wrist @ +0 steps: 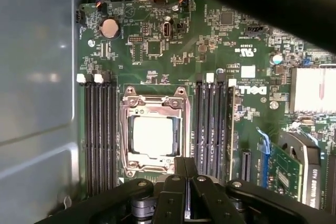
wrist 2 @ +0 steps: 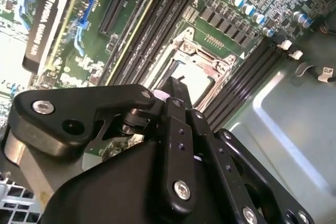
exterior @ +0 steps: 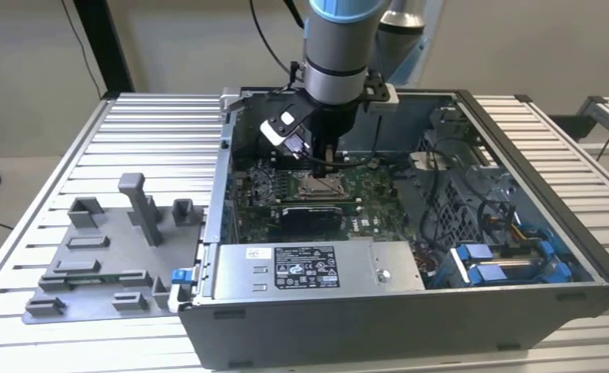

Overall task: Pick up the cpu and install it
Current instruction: 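Install the second cpu locking lever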

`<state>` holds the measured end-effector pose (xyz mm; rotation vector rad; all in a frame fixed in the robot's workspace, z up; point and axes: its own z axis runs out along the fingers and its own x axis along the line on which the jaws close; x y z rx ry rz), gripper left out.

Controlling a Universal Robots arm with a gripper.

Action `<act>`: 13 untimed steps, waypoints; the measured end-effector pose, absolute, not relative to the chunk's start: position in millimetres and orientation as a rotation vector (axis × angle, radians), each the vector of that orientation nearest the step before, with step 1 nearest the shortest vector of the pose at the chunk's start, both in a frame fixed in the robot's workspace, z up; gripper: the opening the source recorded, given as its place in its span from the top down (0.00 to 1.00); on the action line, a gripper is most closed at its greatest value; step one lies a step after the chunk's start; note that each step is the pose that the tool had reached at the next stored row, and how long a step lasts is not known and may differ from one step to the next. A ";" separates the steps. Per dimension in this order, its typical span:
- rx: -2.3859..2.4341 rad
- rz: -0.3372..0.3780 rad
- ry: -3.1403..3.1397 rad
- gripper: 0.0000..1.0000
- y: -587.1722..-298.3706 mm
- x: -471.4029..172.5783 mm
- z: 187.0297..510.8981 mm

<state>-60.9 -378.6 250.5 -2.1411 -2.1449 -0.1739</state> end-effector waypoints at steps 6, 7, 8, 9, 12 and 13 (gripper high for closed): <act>-2.142 -0.174 -2.144 1.00 -375.0 -68.3 245.0; -2.142 -0.174 -2.144 1.00 -374.8 -69.5 244.0; -2.142 -0.174 -2.144 1.00 -374.8 -70.4 242.8; -2.142 -0.174 -2.144 1.00 -374.8 -70.9 241.8; -2.142 -0.174 -2.144 1.00 -374.8 -72.4 239.3; -2.142 -0.174 -2.144 1.00 -374.9 -73.0 239.1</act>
